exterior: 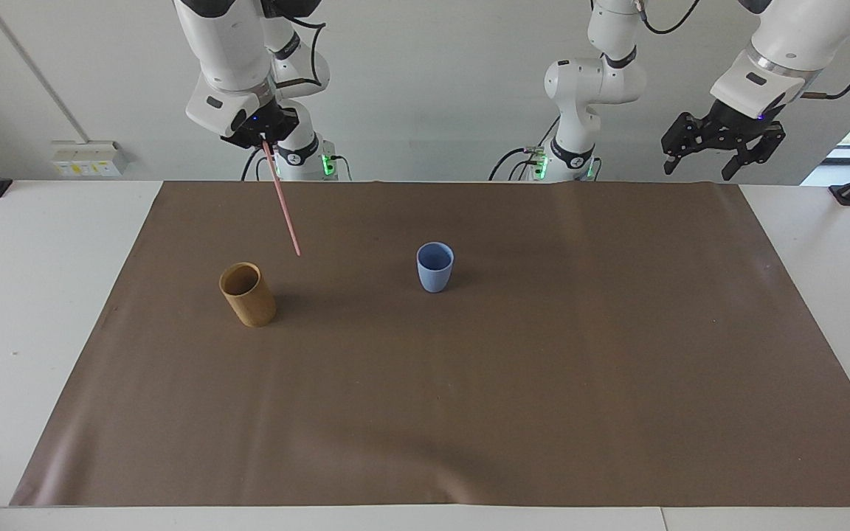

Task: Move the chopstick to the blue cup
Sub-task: 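Grasp the pink chopstick with the right gripper and lift it out, then carry the chopstick with the right gripper over the blue cup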

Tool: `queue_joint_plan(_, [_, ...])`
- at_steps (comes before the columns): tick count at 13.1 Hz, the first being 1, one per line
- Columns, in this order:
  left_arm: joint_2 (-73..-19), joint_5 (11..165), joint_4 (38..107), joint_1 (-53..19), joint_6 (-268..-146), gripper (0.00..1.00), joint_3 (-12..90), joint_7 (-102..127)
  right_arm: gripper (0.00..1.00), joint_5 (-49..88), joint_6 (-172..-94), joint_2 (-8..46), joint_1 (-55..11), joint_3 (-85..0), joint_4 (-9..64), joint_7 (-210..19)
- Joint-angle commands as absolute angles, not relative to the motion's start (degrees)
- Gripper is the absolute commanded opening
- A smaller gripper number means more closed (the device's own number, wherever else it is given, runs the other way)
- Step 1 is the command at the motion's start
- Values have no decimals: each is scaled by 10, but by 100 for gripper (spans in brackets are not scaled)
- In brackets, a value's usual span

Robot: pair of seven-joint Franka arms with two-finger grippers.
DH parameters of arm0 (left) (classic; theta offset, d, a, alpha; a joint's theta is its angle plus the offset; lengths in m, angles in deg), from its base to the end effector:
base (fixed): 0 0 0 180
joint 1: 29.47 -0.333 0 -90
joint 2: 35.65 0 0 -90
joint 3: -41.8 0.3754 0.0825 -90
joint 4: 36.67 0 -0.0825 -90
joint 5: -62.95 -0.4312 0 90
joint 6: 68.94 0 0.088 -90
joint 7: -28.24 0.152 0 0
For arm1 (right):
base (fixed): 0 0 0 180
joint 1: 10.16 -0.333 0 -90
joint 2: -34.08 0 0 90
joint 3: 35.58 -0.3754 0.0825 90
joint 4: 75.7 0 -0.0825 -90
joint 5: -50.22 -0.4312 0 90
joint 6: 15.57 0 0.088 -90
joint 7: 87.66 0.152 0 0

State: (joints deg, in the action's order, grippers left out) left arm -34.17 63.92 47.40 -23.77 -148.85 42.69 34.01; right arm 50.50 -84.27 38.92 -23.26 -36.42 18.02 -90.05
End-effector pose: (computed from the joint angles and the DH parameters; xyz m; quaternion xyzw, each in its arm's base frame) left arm 0.5683 -0.0505 0.6919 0.9953 -0.0935 -0.0233 0.0088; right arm 0.4953 0.1224 0.6319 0.9746 0.1392 -0.1740 0.0206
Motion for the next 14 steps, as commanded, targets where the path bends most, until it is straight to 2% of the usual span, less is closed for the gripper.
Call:
queue_joint_plan(1, [-336, 631, 474, -246, -1477, 100, 420, 345, 0, 443, -839, 379, -223, -400, 169, -788])
queue_joint_plan(4, [-336, 631, 474, -245, -1476, 100, 419, 346, 0, 366, -875, 359, -230, -431, 168, -661])
queue_joint_plan(9, [-335, 631, 474, -245, -1473, 100, 419, 346, 0, 240, -968, 329, -266, -432, 174, -458])
queue_joint_plan(11, [-335, 631, 474, -245, -1473, 100, 419, 346, 0, 206, -1015, 307, -298, -432, 180, -369])
queue_joint_plan(14, [-335, 631, 475, -243, -1473, 100, 419, 346, 0, 168, -1033, 293, -303, -432, 182, -317])
